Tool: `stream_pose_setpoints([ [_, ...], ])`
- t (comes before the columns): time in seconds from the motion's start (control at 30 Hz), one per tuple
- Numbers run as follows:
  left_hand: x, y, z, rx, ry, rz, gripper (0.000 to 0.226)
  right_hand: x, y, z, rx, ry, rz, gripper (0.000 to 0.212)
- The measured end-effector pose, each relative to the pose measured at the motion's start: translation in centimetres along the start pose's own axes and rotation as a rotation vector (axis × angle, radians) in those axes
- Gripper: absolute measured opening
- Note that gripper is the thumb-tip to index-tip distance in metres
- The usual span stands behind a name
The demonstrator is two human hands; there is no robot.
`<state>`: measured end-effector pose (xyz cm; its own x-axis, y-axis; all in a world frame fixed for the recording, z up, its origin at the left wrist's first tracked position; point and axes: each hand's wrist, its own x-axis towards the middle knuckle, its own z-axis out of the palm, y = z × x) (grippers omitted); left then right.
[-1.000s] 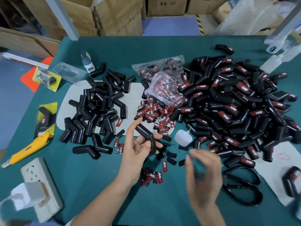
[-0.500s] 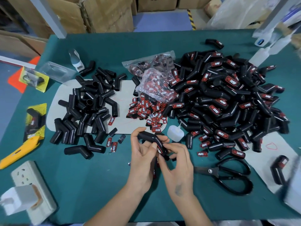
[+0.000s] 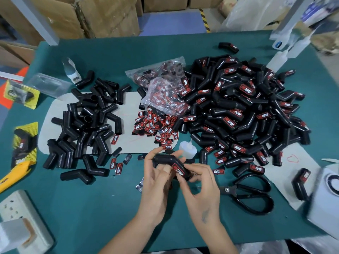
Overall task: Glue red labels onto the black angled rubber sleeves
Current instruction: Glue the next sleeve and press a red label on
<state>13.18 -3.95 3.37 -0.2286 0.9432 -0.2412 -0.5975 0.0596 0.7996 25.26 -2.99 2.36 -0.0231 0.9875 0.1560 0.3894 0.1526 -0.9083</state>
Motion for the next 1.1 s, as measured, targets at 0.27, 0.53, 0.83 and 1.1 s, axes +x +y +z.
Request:
stream_pose_setpoints([
  [0.27,0.6,1.6,-2.8,0.801,-0.128,0.524,0.026,-0.2,0.4,-2.5,0.056,-0.078,0.129,0.028],
  [0.53,0.5,1.9,-1.6,0.848,-0.189,0.486,0.016,-0.2,-0.1,-3.0,-0.022,-0.06,-0.07,0.025],
  [0.83,0.6,2.5,-1.6,0.77,-0.271,0.445,0.059,4.0,-0.1,-6.7,0.019,0.15,-0.217,0.022],
  [1.1,0.7,2.8,-2.7,0.705,-0.162,0.495,0.048,10.2,0.4,-12.0,-0.131,0.255,-0.166,0.026],
])
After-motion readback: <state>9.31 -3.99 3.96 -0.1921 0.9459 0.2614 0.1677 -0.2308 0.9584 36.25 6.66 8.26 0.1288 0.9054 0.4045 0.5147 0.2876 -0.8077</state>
